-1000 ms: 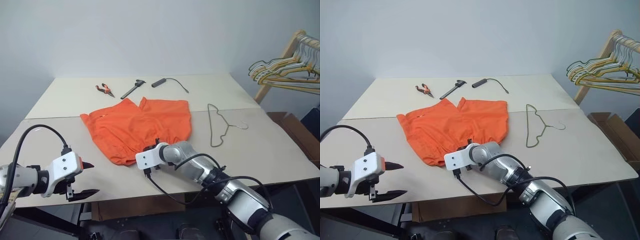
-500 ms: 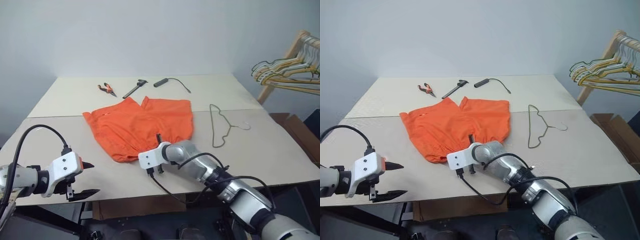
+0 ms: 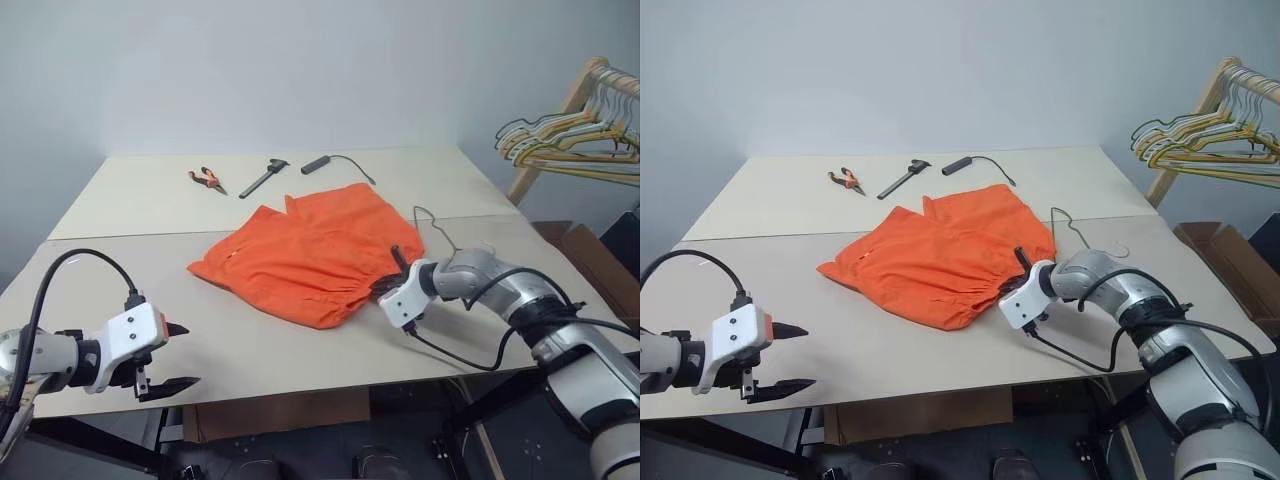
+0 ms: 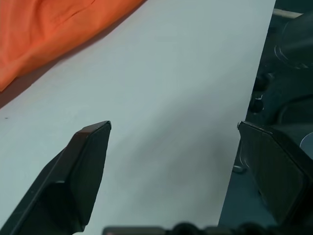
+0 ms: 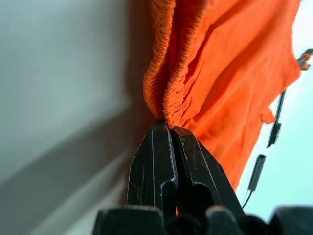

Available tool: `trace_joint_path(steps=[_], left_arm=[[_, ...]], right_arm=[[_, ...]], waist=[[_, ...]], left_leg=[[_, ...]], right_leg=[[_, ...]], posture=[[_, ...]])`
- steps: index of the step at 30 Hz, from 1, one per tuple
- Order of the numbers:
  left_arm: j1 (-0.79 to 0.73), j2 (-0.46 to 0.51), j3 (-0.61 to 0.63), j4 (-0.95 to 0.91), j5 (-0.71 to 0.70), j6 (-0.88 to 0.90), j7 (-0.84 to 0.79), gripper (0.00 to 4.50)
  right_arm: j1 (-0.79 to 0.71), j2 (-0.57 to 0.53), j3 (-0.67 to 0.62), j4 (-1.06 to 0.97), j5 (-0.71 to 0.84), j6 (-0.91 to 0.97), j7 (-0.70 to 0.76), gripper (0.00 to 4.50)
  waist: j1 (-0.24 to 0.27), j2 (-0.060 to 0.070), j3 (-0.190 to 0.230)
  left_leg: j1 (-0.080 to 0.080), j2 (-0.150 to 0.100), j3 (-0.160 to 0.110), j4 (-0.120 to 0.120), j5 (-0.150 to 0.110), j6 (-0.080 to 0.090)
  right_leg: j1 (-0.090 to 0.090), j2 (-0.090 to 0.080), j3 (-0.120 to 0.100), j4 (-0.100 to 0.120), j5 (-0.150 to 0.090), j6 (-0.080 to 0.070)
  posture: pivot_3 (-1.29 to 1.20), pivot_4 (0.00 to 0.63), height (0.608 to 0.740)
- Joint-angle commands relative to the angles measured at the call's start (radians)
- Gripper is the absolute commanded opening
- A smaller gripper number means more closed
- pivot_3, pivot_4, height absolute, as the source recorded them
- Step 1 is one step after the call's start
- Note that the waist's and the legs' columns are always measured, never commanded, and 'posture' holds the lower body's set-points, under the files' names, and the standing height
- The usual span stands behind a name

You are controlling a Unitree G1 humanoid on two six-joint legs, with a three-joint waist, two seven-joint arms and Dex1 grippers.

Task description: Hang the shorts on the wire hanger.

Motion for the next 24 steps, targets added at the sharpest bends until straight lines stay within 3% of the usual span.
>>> trace_joint_path(steps=[1, 5, 9, 13, 18, 24], left_arm=[[-0.009, 0.011, 0.014, -0.005, 0.009, -0.014, 0.001, 4.5], [-0.002, 0.013, 0.021, -0.006, 0.013, -0.015, -0.004, 4.5], [-0.007, 0.017, 0.021, 0.005, 0.017, -0.022, -0.012, 4.5], [-0.028, 0.024, 0.0, 0.029, 0.028, -0.039, -0.02, 4.5], [-0.073, 0.023, -0.039, 0.056, 0.04, -0.06, -0.022, 4.5], [-0.214, 0.045, -0.154, 0.175, 0.128, -0.137, -0.024, 4.5]], right_arm=[[-0.037, 0.005, -0.018, 0.024, 0.037, -0.04, 0.067, 1.37], [0.019, -0.062, -0.07, -0.123, 0.226, 0.085, 0.322, 2.8], [0.115, -0.118, -0.176, -0.453, 0.487, 0.428, 0.512, 4.12], [0.19, -0.114, -0.232, -0.817, 0.576, 0.885, 0.55, 4.12], [0.226, -0.023, -0.145, -1.068, 0.443, 1.311, 0.472, 4.12], [0.195, 0.096, 0.065, -1.037, 0.153, 1.472, 0.347, 4.12]], waist=[[0.001, 0.0, 0.0], [0.011, 0.0, 0.001], [0.025, 0.001, 0.001], [0.024, 0.001, 0.001], [0.029, 0.001, 0.001], [0.04, 0.0, 0.001]], left_leg=[[0.0, 0.0, 0.0, 0.0, 0.0, 0.0], [-0.001, 0.0, -0.001, 0.0, 0.0, 0.0], [-0.001, 0.0, -0.005, 0.001, 0.0, 0.0], [0.001, 0.002, -0.007, 0.001, 0.0, 0.001], [0.001, 0.003, -0.002, 0.001, 0.0, 0.0], [-0.006, 0.002, 0.001, 0.002, 0.0, -0.001]], right_leg=[[0.0, 0.0, 0.0, 0.0, 0.0, 0.0], [0.0, -0.001, 0.0, 0.0, 0.0, 0.0], [0.001, -0.002, -0.001, 0.0, 0.0, 0.001], [0.001, 0.0, -0.001, 0.001, 0.0, 0.0], [0.0, 0.001, -0.003, 0.002, 0.0, 0.0], [-0.007, 0.001, -0.003, 0.002, 0.0, 0.0]], posture=[[0.1, 0.0, 0.74], [0.1, 0.0, 0.74], [0.09, 0.0, 0.74], [0.07, 0.0, 0.74], [0.06, 0.0, 0.74], [0.06, 0.0, 0.74]])
